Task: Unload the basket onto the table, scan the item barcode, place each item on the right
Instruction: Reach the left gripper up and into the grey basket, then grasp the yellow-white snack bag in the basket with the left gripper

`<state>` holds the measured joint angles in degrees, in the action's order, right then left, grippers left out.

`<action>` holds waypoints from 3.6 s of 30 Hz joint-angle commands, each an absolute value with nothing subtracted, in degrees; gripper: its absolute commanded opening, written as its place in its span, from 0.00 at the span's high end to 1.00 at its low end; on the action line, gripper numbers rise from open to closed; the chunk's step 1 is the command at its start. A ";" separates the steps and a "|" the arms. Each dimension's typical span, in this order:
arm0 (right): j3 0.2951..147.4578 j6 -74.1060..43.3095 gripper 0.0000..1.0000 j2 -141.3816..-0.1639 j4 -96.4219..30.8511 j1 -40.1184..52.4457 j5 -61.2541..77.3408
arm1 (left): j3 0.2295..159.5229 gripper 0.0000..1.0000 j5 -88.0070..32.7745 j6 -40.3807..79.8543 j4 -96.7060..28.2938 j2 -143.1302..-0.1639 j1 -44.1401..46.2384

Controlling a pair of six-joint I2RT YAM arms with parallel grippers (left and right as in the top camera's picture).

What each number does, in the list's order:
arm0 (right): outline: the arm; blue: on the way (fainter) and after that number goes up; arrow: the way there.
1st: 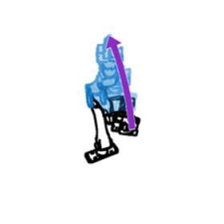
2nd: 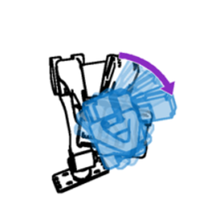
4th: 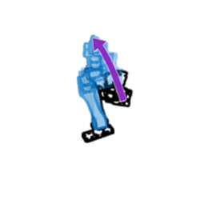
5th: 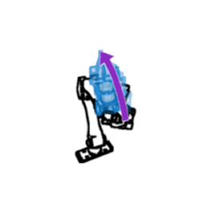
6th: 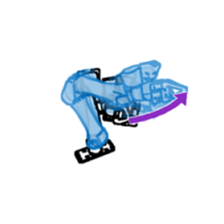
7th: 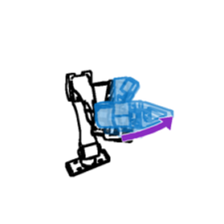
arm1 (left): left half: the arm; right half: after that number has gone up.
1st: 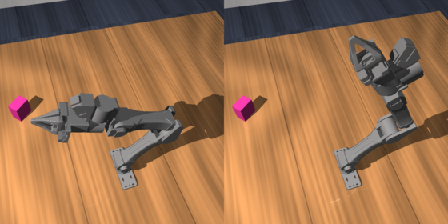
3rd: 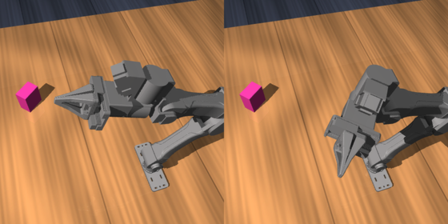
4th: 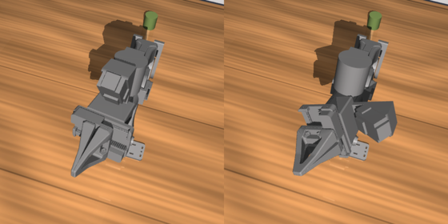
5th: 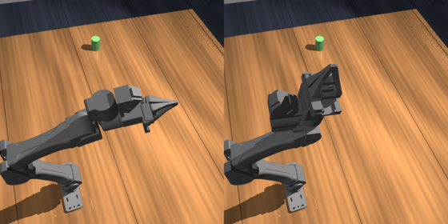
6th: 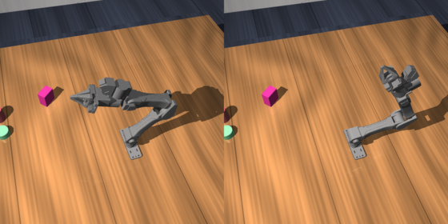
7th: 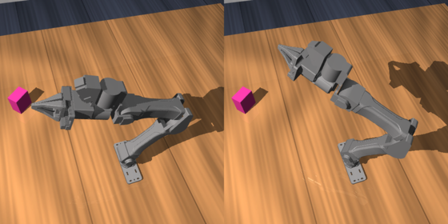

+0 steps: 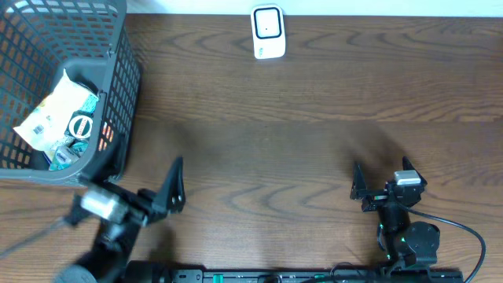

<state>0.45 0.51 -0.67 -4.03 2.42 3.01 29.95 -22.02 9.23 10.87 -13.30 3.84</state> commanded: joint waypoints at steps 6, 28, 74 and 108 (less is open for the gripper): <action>0.32 0.91 0.01 -0.38 -4.14 2.24 2.74 | 59.81 0.03 -37.10 -0.75 -16.01 -38.11 3.95; 0.32 0.91 0.01 -0.38 -4.14 2.24 2.74 | 136.55 0.02 -26.00 0.67 -64.58 -104.22 -24.80; 0.32 0.91 0.01 -0.38 -4.14 2.24 2.74 | 135.22 0.02 26.37 26.96 -72.03 -141.03 -17.02; 0.32 0.91 0.01 -0.38 -4.14 2.24 2.74 | 125.34 0.02 11.42 22.81 -72.75 -123.52 -23.07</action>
